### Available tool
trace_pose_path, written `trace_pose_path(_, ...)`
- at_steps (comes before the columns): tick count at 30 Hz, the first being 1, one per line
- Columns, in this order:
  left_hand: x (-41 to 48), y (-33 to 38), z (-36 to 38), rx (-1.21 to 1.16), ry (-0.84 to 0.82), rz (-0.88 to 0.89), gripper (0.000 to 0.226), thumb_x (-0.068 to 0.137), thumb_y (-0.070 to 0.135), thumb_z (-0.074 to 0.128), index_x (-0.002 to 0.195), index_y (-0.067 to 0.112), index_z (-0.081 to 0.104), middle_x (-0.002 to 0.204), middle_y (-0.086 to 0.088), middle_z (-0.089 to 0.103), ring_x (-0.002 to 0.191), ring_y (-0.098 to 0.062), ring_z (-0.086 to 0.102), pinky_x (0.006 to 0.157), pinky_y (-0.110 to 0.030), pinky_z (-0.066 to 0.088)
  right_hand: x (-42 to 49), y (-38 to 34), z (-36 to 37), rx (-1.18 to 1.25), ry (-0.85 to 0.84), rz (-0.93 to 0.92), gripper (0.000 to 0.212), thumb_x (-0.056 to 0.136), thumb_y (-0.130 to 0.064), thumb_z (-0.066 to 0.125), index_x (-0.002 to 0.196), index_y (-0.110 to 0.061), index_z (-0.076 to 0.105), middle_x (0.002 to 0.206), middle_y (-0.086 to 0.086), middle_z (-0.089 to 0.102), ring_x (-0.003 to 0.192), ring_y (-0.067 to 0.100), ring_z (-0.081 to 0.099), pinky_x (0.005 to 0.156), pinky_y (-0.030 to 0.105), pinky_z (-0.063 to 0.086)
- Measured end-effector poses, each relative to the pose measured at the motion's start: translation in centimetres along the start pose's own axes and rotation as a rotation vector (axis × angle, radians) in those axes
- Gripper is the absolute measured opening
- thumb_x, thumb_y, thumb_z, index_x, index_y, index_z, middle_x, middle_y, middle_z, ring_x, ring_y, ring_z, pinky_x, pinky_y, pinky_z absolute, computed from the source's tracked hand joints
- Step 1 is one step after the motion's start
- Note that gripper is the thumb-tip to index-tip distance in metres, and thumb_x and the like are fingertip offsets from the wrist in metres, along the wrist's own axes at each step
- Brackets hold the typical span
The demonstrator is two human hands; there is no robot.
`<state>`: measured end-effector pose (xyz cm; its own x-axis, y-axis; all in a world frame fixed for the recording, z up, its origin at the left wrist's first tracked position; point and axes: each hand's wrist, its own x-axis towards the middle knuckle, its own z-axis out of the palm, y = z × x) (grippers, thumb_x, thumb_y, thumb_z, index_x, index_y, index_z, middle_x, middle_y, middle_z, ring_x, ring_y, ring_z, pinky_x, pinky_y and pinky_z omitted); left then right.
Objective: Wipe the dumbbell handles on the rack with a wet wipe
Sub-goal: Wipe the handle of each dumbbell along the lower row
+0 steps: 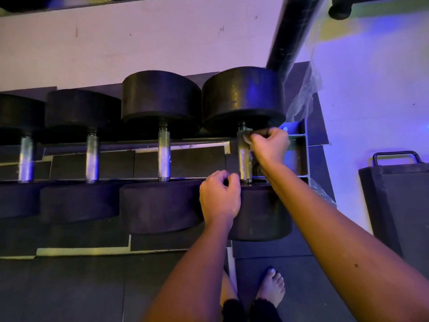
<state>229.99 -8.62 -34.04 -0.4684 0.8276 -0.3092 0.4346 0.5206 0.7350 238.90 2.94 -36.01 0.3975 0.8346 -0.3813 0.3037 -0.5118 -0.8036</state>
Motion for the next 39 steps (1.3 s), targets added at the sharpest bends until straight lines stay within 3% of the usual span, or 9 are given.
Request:
trace_pose_path(2,0.0,0.0,0.0,-0.002,0.005,-0.002,0.028,0.081,0.029,0.048,0.066,0.013,0.066,0.065,0.001,0.062,0.067,-0.016,0.057,0.064,-0.039,0.049,-0.4,0.5,-1.3,-0.124,-0.103,0.019,0.011,0.070,-0.015,0.076,0.064,-0.007,0.069,0.061,0.009,0.066,0.055,0.006,0.059,0.053,0.019,0.046)
trace_pose_path(5,0.0,0.2,-0.1,-0.009,0.008,0.001,0.032,0.077,0.033,0.044,0.065,0.012,0.066,0.064,0.000,0.061,0.066,-0.017,0.056,0.063,-0.040,0.049,-2.0,1.8,-3.4,-0.462,-0.355,-0.025,0.013,0.068,-0.017,0.083,0.068,-0.008,0.074,0.073,0.009,0.072,0.074,0.014,0.066,0.065,0.026,0.052)
trace_pose_path(8,-0.1,0.2,-0.1,-0.017,0.002,0.000,0.033,0.077,0.034,0.044,0.065,0.012,0.066,0.064,-0.001,0.061,0.067,-0.018,0.056,0.064,-0.041,0.049,-2.7,2.1,-4.0,-0.555,-0.480,-0.028,0.023,0.061,-0.024,0.091,0.068,-0.009,0.075,0.076,0.005,0.072,0.080,0.016,0.066,0.074,0.029,0.054)
trace_pose_path(15,-0.1,0.2,-0.2,-0.003,-0.004,-0.009,0.028,0.084,0.026,0.050,0.065,0.012,0.067,0.064,-0.001,0.062,0.067,-0.017,0.056,0.062,-0.040,0.049,-1.8,1.7,-3.8,-0.582,-0.563,-0.022,0.030,0.059,-0.031,0.092,0.074,-0.011,0.074,0.080,0.003,0.072,0.082,0.015,0.066,0.077,0.031,0.055)
trace_pose_path(20,-0.2,0.4,-0.2,0.004,-0.009,-0.027,0.027,0.086,0.024,0.052,0.067,0.013,0.068,0.067,0.000,0.063,0.069,-0.015,0.057,0.063,-0.036,0.048,-1.2,1.1,-3.5,-0.601,-0.609,-0.006,0.019,0.065,-0.015,0.086,0.074,-0.004,0.072,0.079,0.012,0.074,0.072,0.018,0.067,0.074,0.036,0.060)
trace_pose_path(24,-0.2,0.4,-0.2,0.008,-0.009,-0.034,0.026,0.087,0.023,0.052,0.068,0.014,0.068,0.066,0.000,0.063,0.068,-0.014,0.057,0.060,-0.031,0.046,-1.5,1.1,-3.6,-0.604,-0.548,-0.037,0.011,0.068,-0.010,0.080,0.071,-0.005,0.071,0.079,0.012,0.072,0.080,0.020,0.069,0.071,0.034,0.057)
trace_pose_path(28,-0.2,0.4,-0.2,0.007,-0.001,-0.027,0.027,0.086,0.023,0.052,0.067,0.014,0.068,0.065,0.001,0.063,0.067,-0.013,0.057,0.060,-0.033,0.046,-1.6,1.9,-4.0,-0.507,-0.497,0.060,0.018,0.064,-0.015,0.087,0.068,-0.006,0.071,0.073,0.007,0.070,0.071,0.015,0.065,0.068,0.031,0.055)
trace_pose_path(34,-0.2,0.3,-0.1,0.000,-0.001,-0.025,0.026,0.086,0.023,0.052,0.067,0.015,0.068,0.066,0.002,0.063,0.068,-0.012,0.057,0.061,-0.033,0.046,-1.9,1.8,-3.9,-0.535,-0.535,0.042,0.033,0.057,-0.029,0.092,0.075,-0.010,0.072,0.079,0.004,0.070,0.079,0.015,0.064,0.073,0.030,0.053)
trace_pose_path(39,-0.2,0.5,-0.2,0.000,-0.001,-0.022,0.026,0.086,0.023,0.053,0.068,0.015,0.069,0.065,0.002,0.063,0.066,-0.012,0.057,0.060,-0.032,0.046,-1.3,1.0,-3.7,-0.496,-0.612,0.109,0.023,0.064,-0.010,0.087,0.077,-0.003,0.070,0.076,0.013,0.072,0.062,0.016,0.062,0.071,0.035,0.059)
